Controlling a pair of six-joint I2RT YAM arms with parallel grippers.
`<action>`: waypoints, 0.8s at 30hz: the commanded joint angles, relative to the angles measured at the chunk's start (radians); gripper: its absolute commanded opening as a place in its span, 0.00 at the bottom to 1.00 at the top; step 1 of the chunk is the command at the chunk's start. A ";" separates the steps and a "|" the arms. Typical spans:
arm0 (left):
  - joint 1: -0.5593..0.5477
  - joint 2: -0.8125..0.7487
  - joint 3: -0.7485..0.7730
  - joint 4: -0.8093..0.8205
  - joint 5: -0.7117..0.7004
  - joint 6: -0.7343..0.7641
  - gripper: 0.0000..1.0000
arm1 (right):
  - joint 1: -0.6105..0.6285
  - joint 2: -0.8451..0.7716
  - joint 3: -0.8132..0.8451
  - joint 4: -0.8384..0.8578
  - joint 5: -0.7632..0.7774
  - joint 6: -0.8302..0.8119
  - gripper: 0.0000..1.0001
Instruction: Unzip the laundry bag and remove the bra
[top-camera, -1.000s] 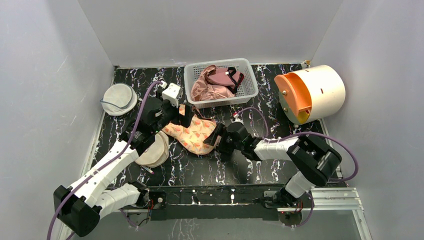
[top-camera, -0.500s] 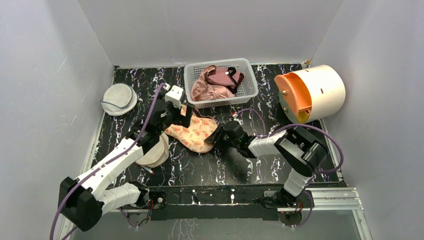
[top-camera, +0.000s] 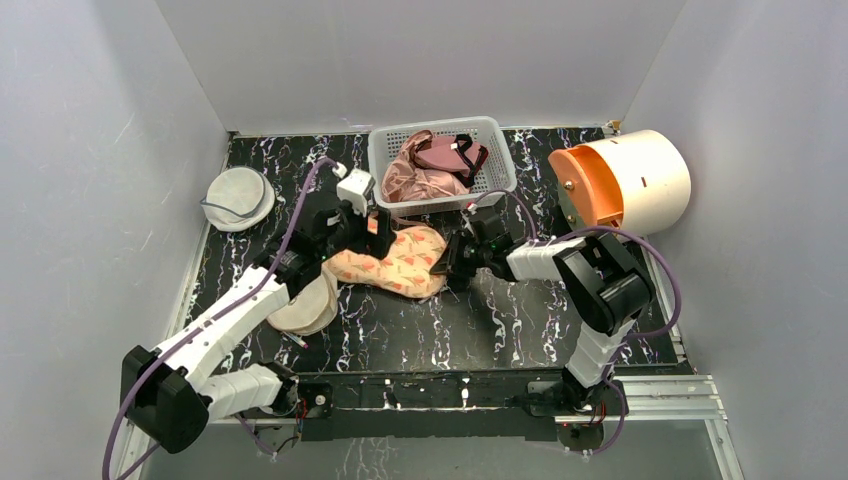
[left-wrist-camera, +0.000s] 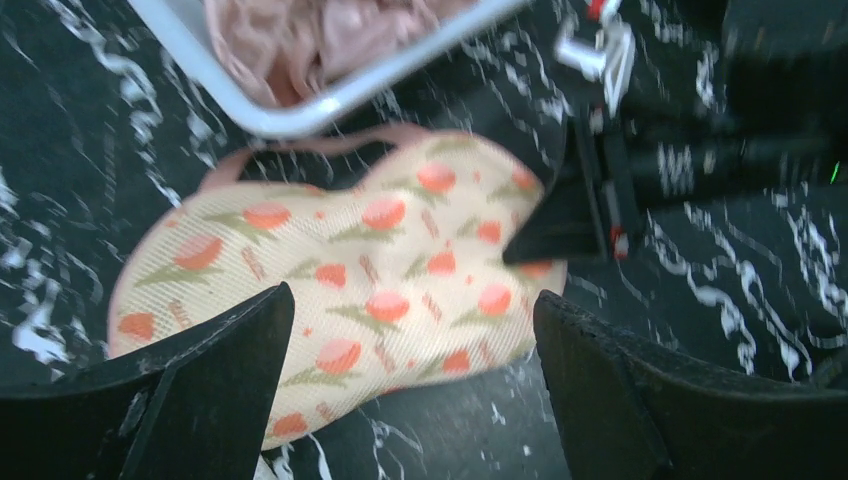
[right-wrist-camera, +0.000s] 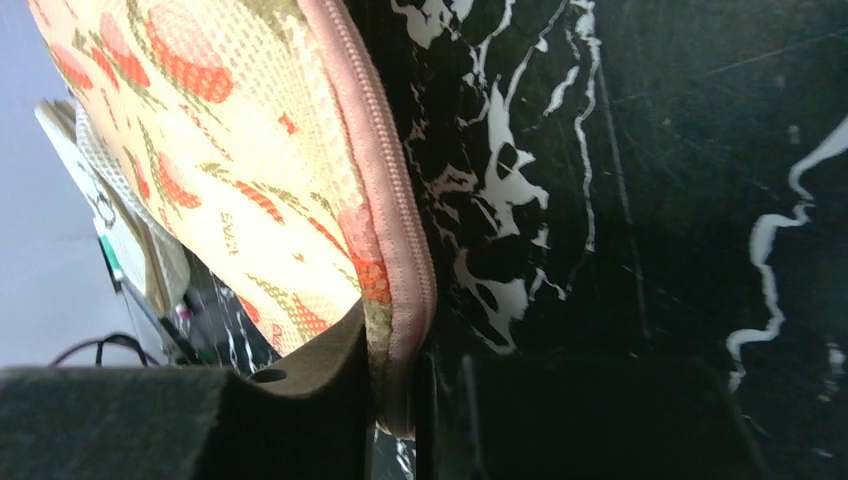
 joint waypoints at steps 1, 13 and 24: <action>-0.005 -0.046 -0.129 -0.021 0.155 -0.019 0.88 | -0.073 0.001 -0.036 -0.135 -0.134 -0.223 0.11; -0.063 0.059 -0.119 -0.079 0.254 0.259 0.85 | -0.105 -0.014 0.206 -0.518 -0.202 -0.440 0.09; -0.298 0.137 -0.169 -0.020 0.271 0.714 0.72 | -0.107 -0.047 0.182 -0.476 -0.222 -0.371 0.40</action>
